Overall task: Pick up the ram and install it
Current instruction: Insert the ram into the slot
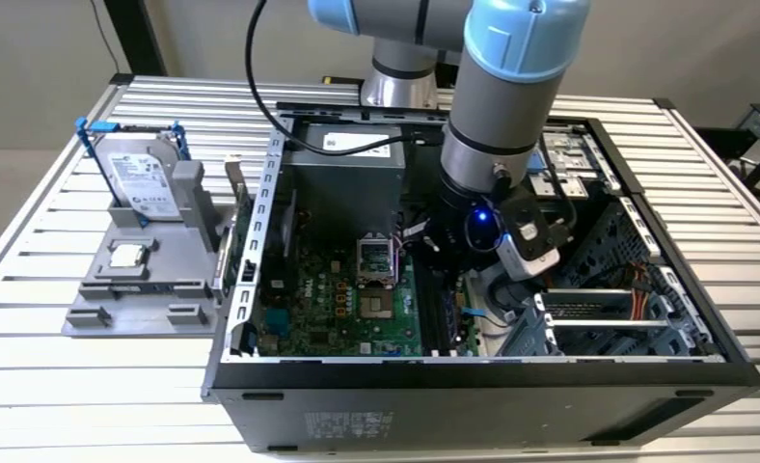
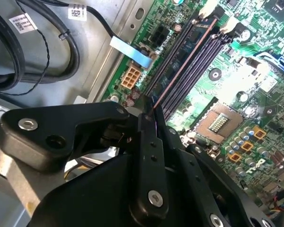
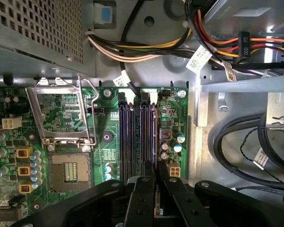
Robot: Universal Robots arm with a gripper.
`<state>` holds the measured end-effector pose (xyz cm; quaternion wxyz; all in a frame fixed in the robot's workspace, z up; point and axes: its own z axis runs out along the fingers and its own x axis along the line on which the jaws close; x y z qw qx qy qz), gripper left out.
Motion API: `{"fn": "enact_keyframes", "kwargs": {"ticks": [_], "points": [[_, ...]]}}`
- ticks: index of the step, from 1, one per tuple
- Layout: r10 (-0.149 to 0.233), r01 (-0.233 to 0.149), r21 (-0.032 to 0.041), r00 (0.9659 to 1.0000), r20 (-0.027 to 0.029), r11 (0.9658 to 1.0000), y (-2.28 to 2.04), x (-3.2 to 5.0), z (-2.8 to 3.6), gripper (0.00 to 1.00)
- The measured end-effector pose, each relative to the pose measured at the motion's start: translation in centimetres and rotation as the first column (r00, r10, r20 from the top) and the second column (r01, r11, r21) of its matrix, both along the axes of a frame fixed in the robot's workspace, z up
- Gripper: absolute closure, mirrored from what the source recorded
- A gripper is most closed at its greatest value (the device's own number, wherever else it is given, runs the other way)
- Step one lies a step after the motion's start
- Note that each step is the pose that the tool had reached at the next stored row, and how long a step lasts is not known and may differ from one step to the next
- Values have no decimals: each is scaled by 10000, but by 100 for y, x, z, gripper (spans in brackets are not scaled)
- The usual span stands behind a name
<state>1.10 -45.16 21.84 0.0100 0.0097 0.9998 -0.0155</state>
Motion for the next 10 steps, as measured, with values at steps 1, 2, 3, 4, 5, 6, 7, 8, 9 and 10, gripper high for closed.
{"fn": "enact_keyframes", "kwargs": {"ticks": [1, 2, 3, 4, 5, 6, 7, 8, 9, 10], "points": [[12, -12, 0, 10000, 0, 10000, 0, -2, 0, 100], [22, -22, -1, 10000, 0, 10000, 0, -6, -1, 100], [32, -32, -4, 10000, -1, 10000, 0, -7, -1, 100], [35, -35, -3, 10000, 0, 10000, 0, -7, -4, 100], [36, -36, -5, 10000, -1, 10000, 0, -7, -5, 100], [37, -37, -2, 10000, 0, 10000, 1, -6, -15, 100], [36, -36, -6, 10000, -1, 10000, 0, -5, -31, 100], [37, -37, -9, 10000, -3, 10000, 0, -2, -43, 100], [36, -36, -16, 10000, -8, 10000, 1, 7, -44, 100], [34, -34, -23, 10000, -15, 10000, 1, 21, -46, 100]]}}
